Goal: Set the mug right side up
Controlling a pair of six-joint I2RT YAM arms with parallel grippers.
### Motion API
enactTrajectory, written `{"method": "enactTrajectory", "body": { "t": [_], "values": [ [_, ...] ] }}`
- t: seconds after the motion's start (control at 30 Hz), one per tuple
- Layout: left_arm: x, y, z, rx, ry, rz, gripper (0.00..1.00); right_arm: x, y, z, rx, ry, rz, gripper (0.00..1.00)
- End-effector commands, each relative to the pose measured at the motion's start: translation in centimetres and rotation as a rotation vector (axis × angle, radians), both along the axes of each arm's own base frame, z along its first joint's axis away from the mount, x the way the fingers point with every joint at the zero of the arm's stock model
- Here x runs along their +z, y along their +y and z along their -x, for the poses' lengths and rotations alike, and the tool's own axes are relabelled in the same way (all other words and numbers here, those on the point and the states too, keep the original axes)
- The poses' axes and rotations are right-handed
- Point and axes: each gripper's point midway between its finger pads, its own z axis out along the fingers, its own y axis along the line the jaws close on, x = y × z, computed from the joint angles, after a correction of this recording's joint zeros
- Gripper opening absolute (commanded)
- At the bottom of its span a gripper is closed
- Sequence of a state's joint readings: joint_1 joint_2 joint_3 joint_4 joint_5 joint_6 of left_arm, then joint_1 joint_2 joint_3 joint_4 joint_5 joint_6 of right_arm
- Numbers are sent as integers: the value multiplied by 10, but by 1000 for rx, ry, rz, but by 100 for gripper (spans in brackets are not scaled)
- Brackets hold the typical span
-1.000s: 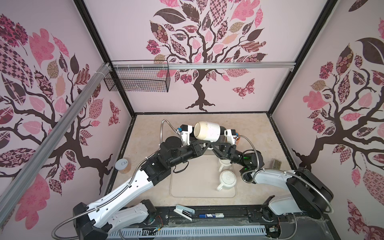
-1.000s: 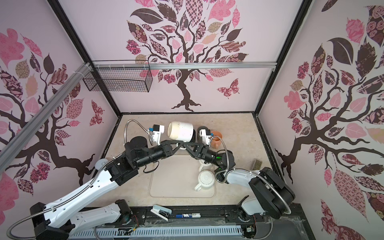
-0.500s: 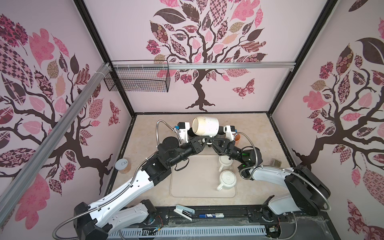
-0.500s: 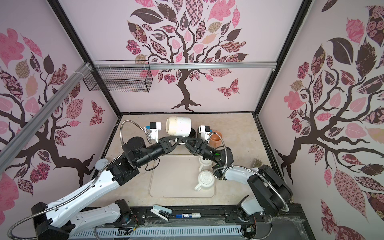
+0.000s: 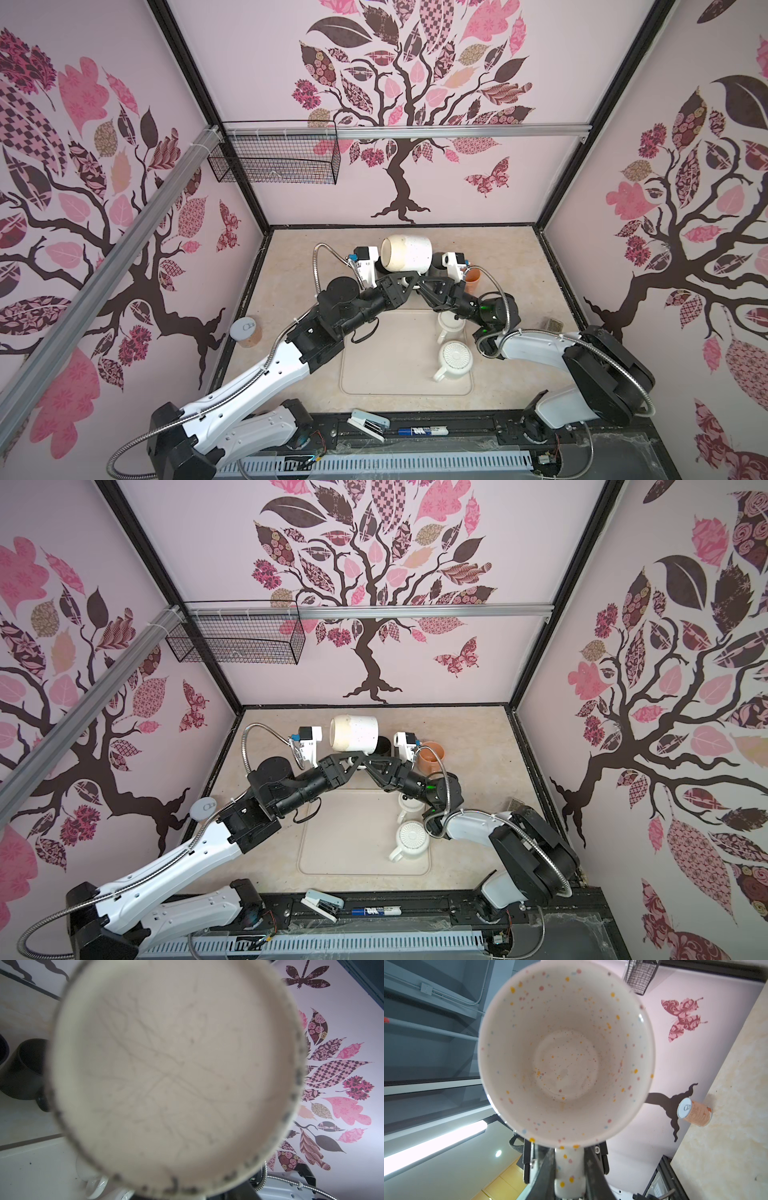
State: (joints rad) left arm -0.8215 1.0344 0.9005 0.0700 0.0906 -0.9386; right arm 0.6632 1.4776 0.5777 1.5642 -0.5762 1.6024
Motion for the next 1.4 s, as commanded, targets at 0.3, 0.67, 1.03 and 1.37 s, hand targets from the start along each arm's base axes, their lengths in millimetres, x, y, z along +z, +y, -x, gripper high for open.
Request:
{"method": "enactTrajectory", "body": {
  "t": [0.3,0.67,1.03,1.37],
  "values": [
    [-35,37,-15,124,2,-100,53,17,1,18,83,-46,-75,0],
    [-33,27,-10,58,-25,-88,0,-1,7,12,56,-24,4,0],
    [-36,27,-4,42,-35,-73,0,11,11,2,40,-34,-26,8],
    [-39,26,-2,40,-36,-76,0,18,14,-6,58,-22,-92,23]
  ]
}}
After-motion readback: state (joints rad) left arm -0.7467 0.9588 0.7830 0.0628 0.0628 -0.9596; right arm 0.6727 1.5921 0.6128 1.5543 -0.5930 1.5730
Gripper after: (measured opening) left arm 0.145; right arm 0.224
